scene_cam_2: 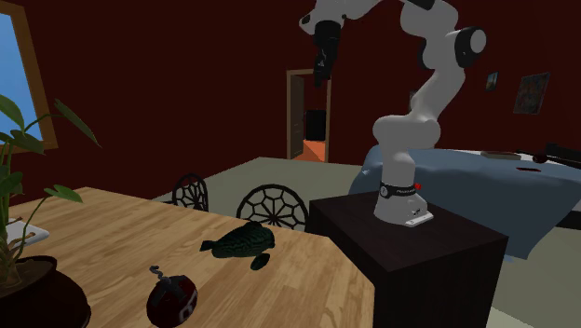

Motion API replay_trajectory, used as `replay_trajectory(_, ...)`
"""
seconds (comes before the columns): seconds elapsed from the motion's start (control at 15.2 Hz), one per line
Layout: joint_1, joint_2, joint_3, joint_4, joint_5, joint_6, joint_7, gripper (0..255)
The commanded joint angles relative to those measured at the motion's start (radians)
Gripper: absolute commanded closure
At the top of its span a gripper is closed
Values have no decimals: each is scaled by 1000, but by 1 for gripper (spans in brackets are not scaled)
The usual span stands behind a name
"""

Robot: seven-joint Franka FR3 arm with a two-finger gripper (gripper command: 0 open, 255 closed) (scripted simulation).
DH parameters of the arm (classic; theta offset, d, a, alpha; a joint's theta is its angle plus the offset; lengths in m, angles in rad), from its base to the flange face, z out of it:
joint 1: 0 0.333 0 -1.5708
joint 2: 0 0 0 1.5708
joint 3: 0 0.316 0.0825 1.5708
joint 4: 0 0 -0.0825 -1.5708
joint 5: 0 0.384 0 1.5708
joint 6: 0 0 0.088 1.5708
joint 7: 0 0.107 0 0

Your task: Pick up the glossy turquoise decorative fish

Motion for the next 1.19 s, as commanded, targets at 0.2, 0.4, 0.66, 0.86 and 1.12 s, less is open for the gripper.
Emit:
replay_trajectory(0.2,-4,27,-24,-74,4,101,-23,0)
replay_trajectory(0.4,-7,69,-48,-137,11,203,-47,0)
replay_trajectory(0.66,-6,146,-82,-203,27,343,-85,0)
replay_trajectory(0.86,-1,220,-110,-237,46,448,-118,0)
replay_trajectory(1.12,15,339,-149,-262,88,585,-173,0)
